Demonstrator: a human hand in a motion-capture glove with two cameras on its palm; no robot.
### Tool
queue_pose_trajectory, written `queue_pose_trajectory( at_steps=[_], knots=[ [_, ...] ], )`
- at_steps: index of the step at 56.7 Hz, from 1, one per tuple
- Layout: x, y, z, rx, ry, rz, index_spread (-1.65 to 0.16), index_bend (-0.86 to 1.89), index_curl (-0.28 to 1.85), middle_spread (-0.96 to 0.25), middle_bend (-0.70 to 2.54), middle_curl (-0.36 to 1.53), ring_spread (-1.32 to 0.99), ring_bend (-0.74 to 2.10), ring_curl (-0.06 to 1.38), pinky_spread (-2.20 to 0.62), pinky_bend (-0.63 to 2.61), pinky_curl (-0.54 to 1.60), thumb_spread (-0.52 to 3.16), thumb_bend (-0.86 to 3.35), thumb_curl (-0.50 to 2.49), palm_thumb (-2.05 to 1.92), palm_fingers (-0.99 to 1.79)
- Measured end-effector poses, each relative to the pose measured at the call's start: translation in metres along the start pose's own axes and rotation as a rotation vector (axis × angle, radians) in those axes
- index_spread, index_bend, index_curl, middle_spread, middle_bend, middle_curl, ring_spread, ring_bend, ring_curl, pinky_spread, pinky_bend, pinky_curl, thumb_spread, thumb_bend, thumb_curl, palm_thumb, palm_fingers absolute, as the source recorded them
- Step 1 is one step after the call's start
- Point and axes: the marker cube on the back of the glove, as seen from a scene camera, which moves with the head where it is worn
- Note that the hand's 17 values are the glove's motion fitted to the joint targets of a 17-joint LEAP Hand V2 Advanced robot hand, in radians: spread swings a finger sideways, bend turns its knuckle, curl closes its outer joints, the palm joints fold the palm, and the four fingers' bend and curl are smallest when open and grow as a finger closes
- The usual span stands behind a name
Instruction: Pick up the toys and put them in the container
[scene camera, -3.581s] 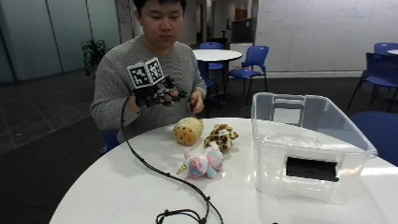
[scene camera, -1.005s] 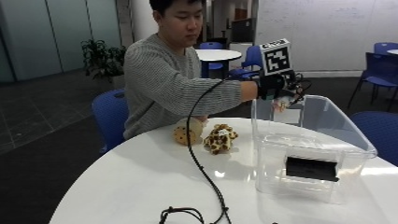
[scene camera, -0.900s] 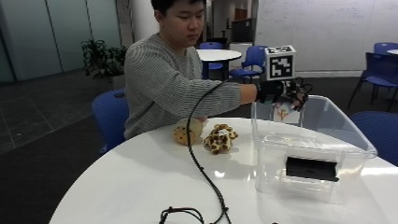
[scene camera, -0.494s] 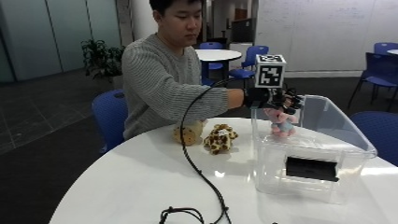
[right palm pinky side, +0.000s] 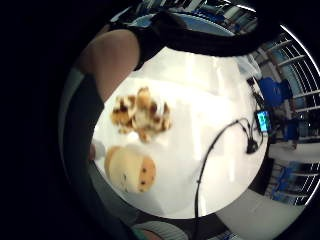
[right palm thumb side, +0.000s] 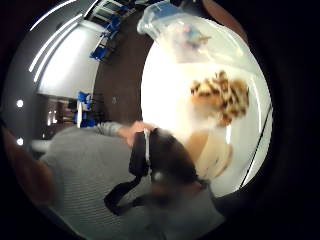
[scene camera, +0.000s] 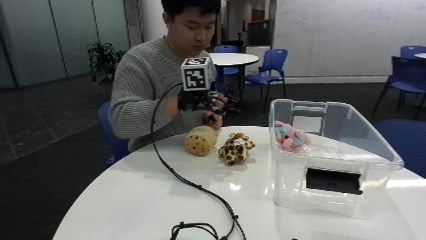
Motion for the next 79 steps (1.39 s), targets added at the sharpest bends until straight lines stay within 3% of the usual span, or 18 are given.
queue_pose_trajectory(
  at_steps=[9,17,26,31,48,61,73,79],
  knots=[
    [-0.002,0.053,0.023,-0.027,-0.007,0.046,-0.4,0.19,0.4,-0.18,0.17,0.38,-0.14,0.35,0.32,0.06,0.72,0.33,1.28,-0.03,0.31,-0.03,-0.03],
    [0.003,0.059,0.046,-0.038,0.014,0.091,-0.4,0.19,0.4,-0.17,0.17,0.37,-0.14,0.34,0.32,0.06,0.72,0.33,1.28,-0.03,0.3,-0.03,-0.02],
    [0.002,0.064,0.114,-0.161,-0.003,0.135,-0.41,0.18,0.4,-0.17,0.17,0.35,-0.14,0.35,0.33,0.05,0.76,0.35,1.3,-0.01,0.3,0.0,0.0],
    [0.0,0.064,0.145,-0.138,0.02,0.152,-0.41,0.17,0.39,-0.17,0.15,0.34,-0.14,0.35,0.33,0.06,0.85,0.36,1.3,0.0,0.31,0.03,0.01],
    [0.002,0.063,0.144,-0.121,0.064,0.15,-0.42,0.15,0.36,-0.18,0.17,0.32,-0.17,0.43,0.34,0.05,0.99,0.39,1.28,0.0,0.35,0.13,0.05],
    [0.004,0.051,0.138,0.019,0.045,0.124,-0.41,0.17,0.34,-0.25,0.48,0.45,-0.4,0.82,0.46,-0.24,0.97,0.37,1.28,0.18,0.51,0.51,0.67],
    [0.003,0.049,0.134,0.017,0.028,0.113,-0.42,0.28,0.45,-0.3,0.59,0.56,-0.52,0.88,0.54,-0.36,0.96,0.41,1.01,0.17,0.66,0.62,0.7],
    [0.008,0.035,0.091,0.043,0.028,0.076,-0.42,0.3,0.5,-0.31,0.6,0.6,-0.55,0.89,0.56,-0.38,0.98,0.42,0.92,0.15,0.72,0.63,0.68]
  ],
)
